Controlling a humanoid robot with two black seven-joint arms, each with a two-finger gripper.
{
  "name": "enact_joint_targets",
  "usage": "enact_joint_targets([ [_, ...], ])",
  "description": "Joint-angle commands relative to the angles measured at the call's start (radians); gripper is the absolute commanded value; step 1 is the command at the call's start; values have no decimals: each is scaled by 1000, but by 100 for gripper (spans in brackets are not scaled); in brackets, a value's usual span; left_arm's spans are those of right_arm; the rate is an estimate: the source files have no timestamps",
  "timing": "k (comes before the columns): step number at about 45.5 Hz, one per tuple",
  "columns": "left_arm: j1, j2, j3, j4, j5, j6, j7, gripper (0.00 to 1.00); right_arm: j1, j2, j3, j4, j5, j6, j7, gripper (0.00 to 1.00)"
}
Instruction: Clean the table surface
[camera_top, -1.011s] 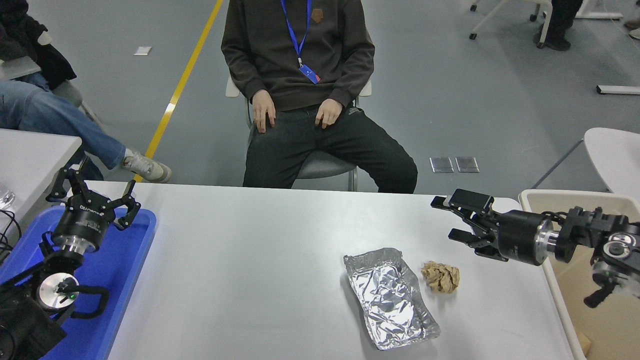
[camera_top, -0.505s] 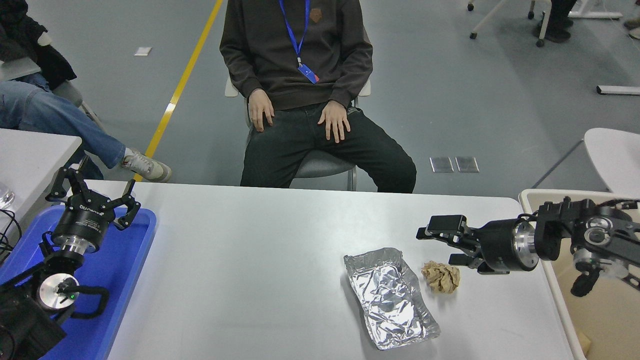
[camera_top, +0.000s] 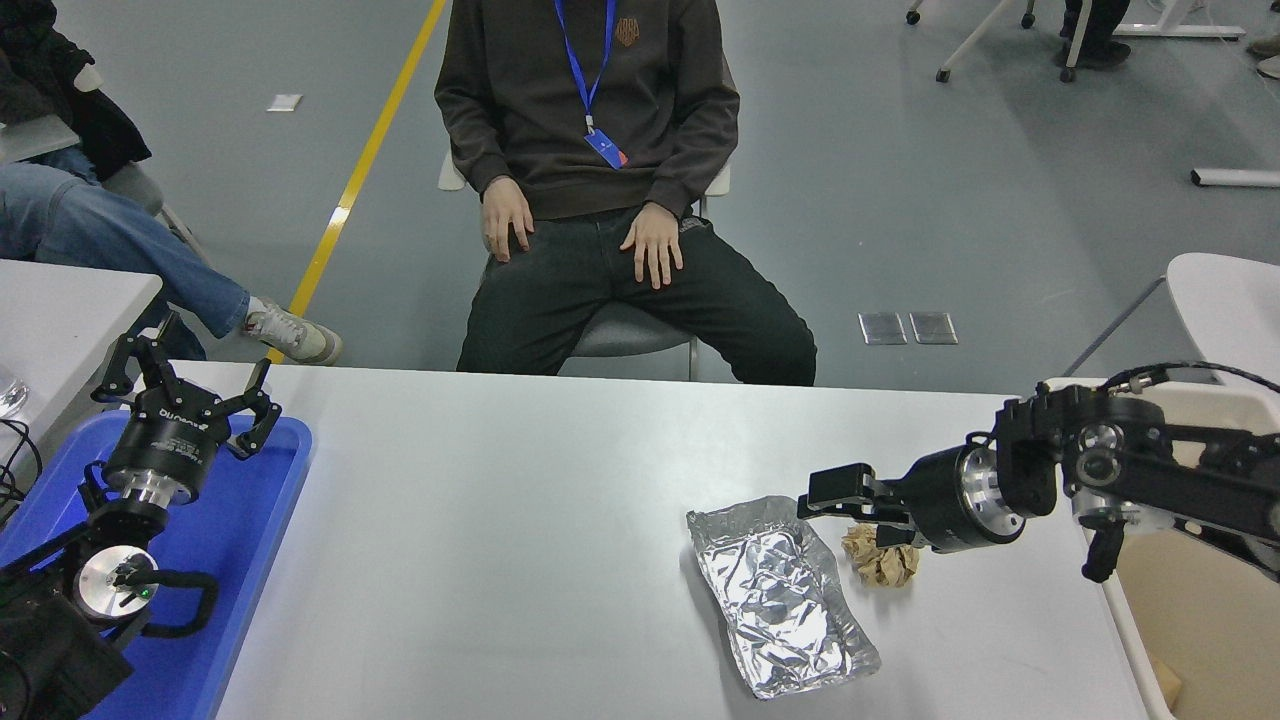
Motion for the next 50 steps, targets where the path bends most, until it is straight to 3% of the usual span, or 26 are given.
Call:
enact_joint_targets([
  [1, 0, 0, 0, 1, 0, 0, 0, 100, 29, 38, -98, -1, -53, 0, -3, 100],
  [7, 0, 0, 0, -1, 0, 0, 0, 100, 22, 91, -131, -7, -136, -8, -3, 100],
  [18, 0, 0, 0, 1, 0, 0, 0, 100, -47, 156, -149, -15, -184, -149, -7, 100],
  [34, 0, 0, 0, 1, 0, -2, 0, 100, -201, 158, -148, -128, -317, -152, 4, 100],
  [46, 0, 0, 0, -1, 0, 0, 0, 100, -215, 171, -115, -147, -319, -160, 5, 100],
  [50, 0, 0, 0, -1, 0, 0, 0, 100, -223, 194, -114, -149, -322, -168, 7, 91],
])
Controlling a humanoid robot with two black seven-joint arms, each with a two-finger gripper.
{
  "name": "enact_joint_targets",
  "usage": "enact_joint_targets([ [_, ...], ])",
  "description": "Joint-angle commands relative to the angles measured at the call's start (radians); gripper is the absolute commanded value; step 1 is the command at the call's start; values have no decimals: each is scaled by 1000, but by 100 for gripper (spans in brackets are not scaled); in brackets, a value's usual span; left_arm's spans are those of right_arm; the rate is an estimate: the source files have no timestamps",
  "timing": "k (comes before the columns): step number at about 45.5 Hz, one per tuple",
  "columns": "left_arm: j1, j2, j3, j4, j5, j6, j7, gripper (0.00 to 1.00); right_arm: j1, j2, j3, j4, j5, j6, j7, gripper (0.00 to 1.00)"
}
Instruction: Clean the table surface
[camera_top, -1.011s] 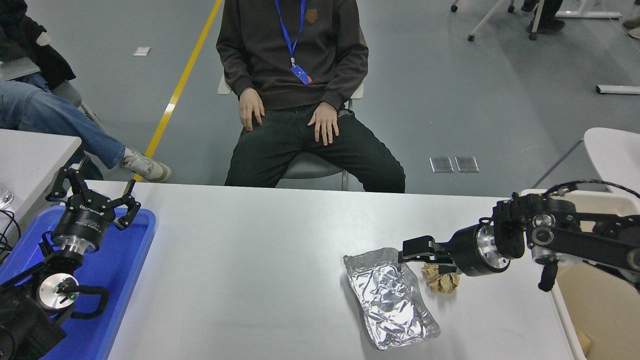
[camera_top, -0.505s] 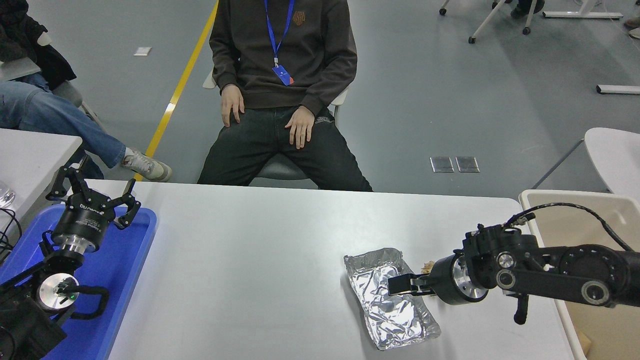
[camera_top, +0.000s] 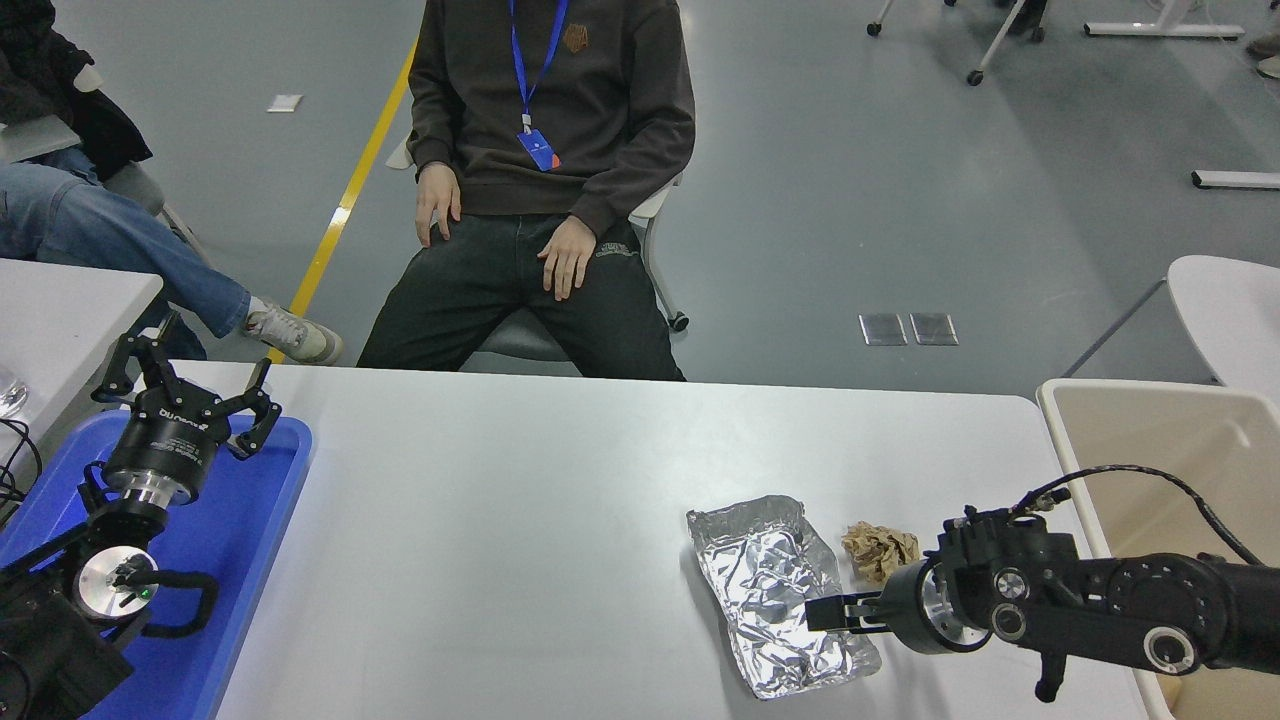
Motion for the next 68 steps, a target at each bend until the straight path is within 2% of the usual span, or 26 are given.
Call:
enact_joint_targets([
  [1, 0, 0, 0, 1, 0, 1, -1, 100, -30, 34, 10, -19, -19, -21, 6, 89],
  [6, 0, 0, 0, -1, 0, 1, 0, 100, -33, 46, 9, -19, -19, -67, 6, 85],
  [17, 0, 0, 0, -1, 0, 1, 0, 100, -36, 44, 6, -20, -20, -75, 52, 34],
  [28, 0, 0, 0, -1, 0, 1, 0, 100, -36, 44, 7, -26, -20, -75, 58, 0],
  [39, 0, 0, 0, -1, 0, 1, 0, 100, -36, 40, 9, -39, -103, -75, 90, 0],
  [58, 0, 0, 0, -1, 0, 1, 0, 100, -16, 32, 21, -19, -91, -63, 101, 0],
  [68, 0, 0, 0, -1, 0, 1, 0, 100, 17, -38, 61, 90, -65, -61, 101, 0],
])
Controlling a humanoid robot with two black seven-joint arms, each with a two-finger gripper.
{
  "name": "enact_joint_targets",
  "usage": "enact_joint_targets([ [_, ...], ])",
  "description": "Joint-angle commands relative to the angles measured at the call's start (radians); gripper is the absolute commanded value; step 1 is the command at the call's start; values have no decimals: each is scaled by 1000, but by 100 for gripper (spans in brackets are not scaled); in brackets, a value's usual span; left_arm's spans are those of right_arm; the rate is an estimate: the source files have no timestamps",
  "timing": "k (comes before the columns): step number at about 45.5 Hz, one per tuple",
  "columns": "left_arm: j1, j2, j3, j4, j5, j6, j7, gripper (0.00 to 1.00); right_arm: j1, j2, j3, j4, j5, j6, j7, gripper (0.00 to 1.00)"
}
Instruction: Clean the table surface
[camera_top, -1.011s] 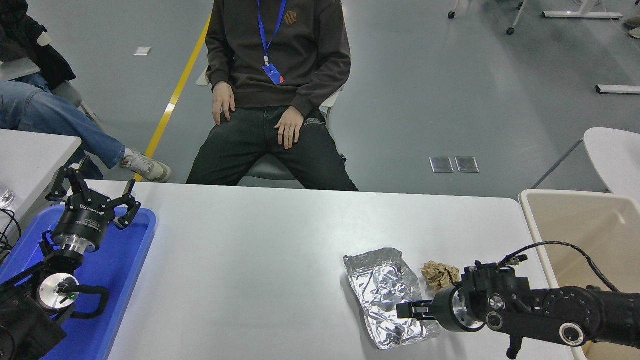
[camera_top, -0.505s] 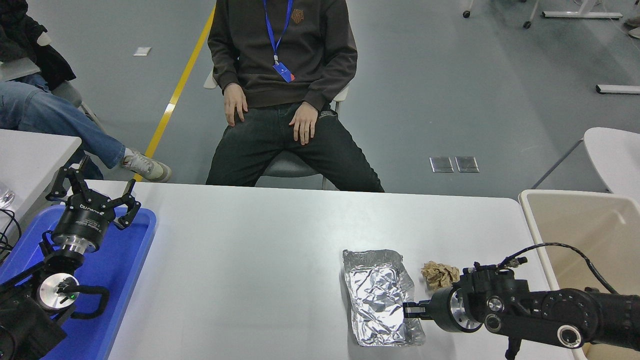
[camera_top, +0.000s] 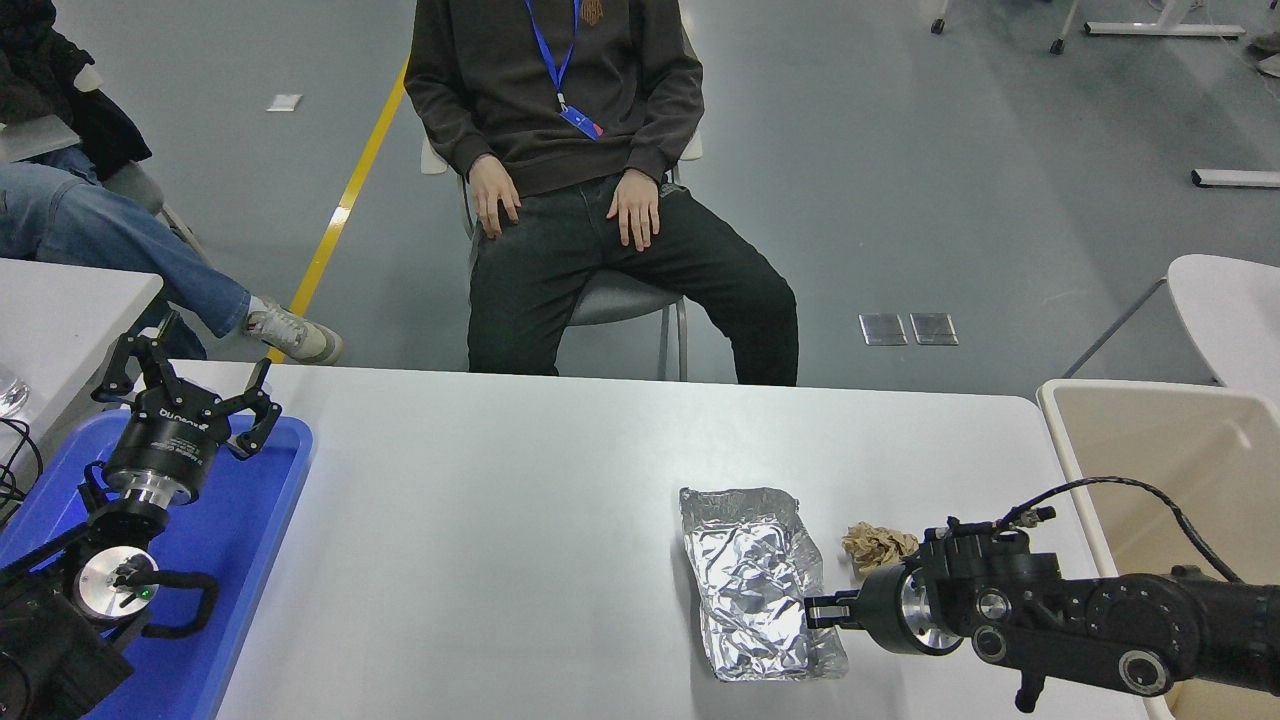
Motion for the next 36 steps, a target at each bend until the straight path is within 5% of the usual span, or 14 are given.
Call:
enact_joint_targets([
  [1, 0, 0, 0, 1, 0, 0, 0, 100, 38, -63, 40, 94, 39, 3, 3, 0],
  [36, 0, 0, 0, 1, 0, 0, 0, 100, 150, -359, 322, 242, 215, 234, -1, 0],
])
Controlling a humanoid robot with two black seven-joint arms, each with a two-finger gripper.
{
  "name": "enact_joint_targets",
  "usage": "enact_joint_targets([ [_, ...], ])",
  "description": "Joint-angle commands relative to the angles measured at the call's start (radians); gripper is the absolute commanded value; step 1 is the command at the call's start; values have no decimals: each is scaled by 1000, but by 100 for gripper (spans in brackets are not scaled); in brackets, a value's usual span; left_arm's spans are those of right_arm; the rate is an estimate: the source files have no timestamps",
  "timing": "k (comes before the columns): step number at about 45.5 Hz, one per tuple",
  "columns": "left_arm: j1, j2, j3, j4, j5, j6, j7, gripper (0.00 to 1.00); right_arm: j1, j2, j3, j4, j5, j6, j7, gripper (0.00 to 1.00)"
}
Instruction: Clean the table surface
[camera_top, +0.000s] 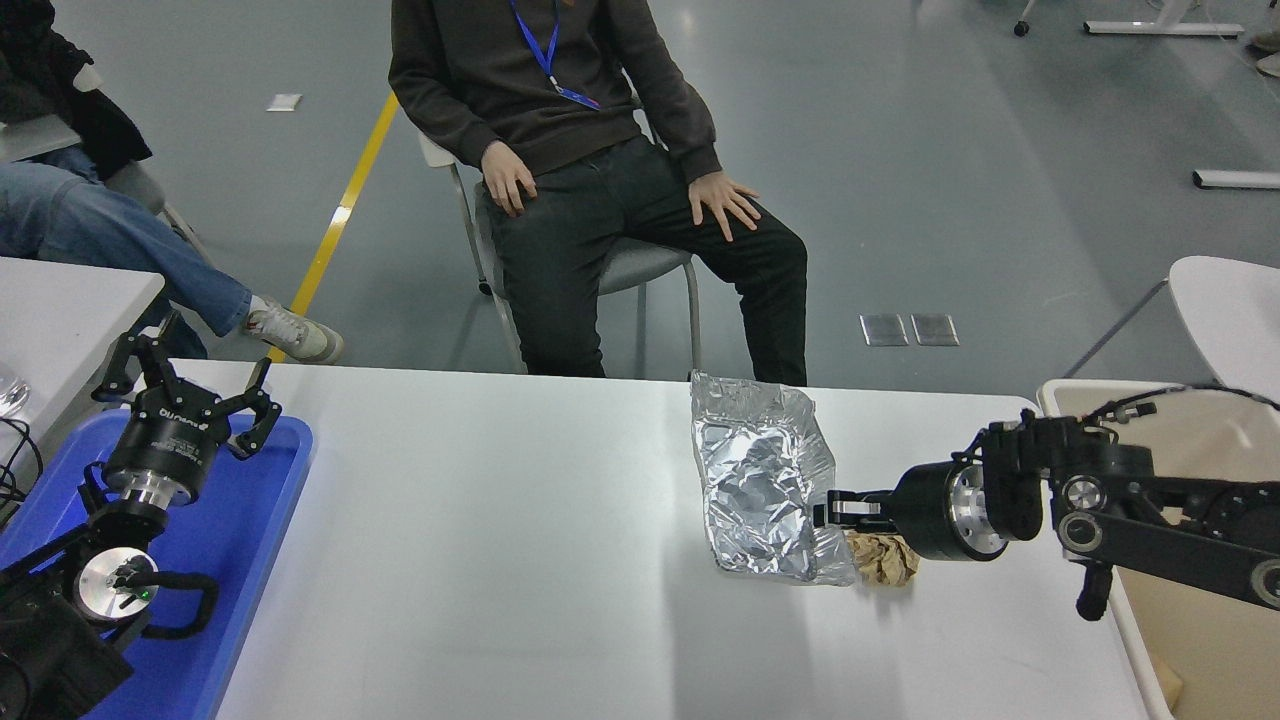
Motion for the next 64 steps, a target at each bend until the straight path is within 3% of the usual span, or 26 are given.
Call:
enact_joint_targets([
  [1, 0, 0, 0, 0, 0, 0, 0, 100, 15, -104, 115, 35, 38, 83, -2, 0],
  [17, 0, 0, 0, 0, 0, -1, 0, 100, -14, -246, 175, 21, 50, 94, 13, 0],
  [39, 0, 0, 0, 1, 0, 0, 0, 100, -121, -456, 181, -102, 126, 86, 230, 0],
  [64, 0, 0, 0, 1, 0, 0, 0, 100, -278, -461, 170, -327, 195, 79, 365, 0],
])
